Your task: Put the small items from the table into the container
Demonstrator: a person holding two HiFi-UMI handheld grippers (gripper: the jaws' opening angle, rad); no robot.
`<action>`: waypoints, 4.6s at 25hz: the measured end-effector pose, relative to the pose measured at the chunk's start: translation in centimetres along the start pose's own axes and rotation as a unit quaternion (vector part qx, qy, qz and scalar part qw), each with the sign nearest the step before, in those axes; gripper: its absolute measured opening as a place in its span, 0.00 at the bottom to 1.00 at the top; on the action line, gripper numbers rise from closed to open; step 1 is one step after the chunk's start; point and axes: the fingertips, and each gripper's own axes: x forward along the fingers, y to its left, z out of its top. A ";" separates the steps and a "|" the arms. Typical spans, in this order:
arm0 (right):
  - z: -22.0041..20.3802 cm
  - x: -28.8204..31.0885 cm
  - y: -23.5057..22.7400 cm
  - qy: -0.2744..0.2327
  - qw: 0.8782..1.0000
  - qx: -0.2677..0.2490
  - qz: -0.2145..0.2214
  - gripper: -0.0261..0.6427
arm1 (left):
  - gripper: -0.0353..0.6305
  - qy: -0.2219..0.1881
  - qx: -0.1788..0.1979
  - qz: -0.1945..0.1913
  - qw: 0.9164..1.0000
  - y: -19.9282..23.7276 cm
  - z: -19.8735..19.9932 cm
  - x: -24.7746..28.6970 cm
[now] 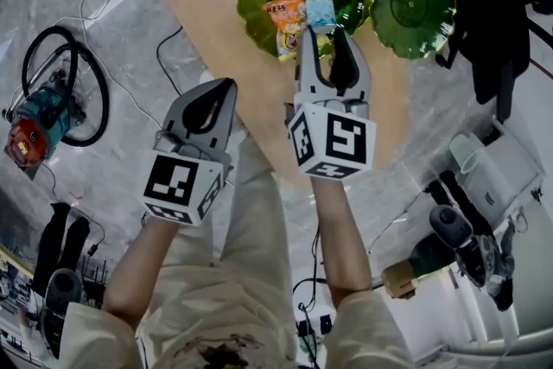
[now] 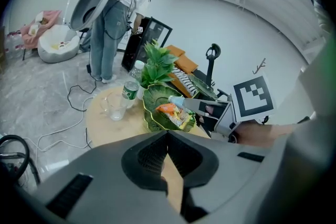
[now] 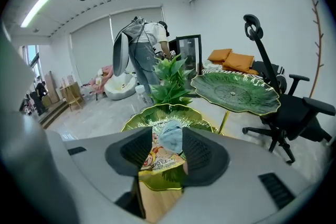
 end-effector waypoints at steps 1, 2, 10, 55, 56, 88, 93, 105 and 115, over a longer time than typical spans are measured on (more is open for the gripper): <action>0.0 -0.2 0.0 -0.001 1.000 -0.001 0.000 0.30 | 0.06 0.001 0.000 0.000 1.000 -0.1 0.0 0.0; -0.1 -0.4 -0.1 0.000 1.000 -0.002 -0.002 0.30 | 0.06 0.001 0.001 -0.001 1.000 -0.2 0.0 0.1; -0.4 -2.0 -0.3 -0.001 1.000 0.011 -0.013 0.30 | 0.06 0.000 0.009 -0.008 1.000 -1.0 0.3 0.3; -13.0 -13.4 -6.9 0.035 0.997 0.053 -0.038 0.29 | 0.06 0.009 0.037 -0.018 0.999 -10.6 -9.2 -0.9; -13.4 -13.6 -7.4 0.036 0.997 0.054 -0.039 0.29 | 0.06 0.012 0.039 -0.019 0.999 -11.0 -9.5 -0.8; -26.4 -12.1 -11.4 0.101 0.992 0.068 -0.032 0.30 | 0.06 0.055 0.032 -0.011 0.998 -13.7 -18.6 3.7; -27.4 -11.5 -11.5 0.109 0.991 0.065 -0.034 0.29 | 0.06 0.059 0.034 -0.014 0.998 -13.6 -18.9 4.0; -28.8 -9.7 -11.4 0.123 0.990 0.061 -0.041 0.29 | 0.06 0.062 0.035 -0.014 0.997 -11.9 -19.1 5.1; -29.6 -8.6 -11.6 0.130 0.988 0.064 -0.045 0.29 | 0.06 0.069 0.029 -0.016 0.997 -11.3 -19.5 5.7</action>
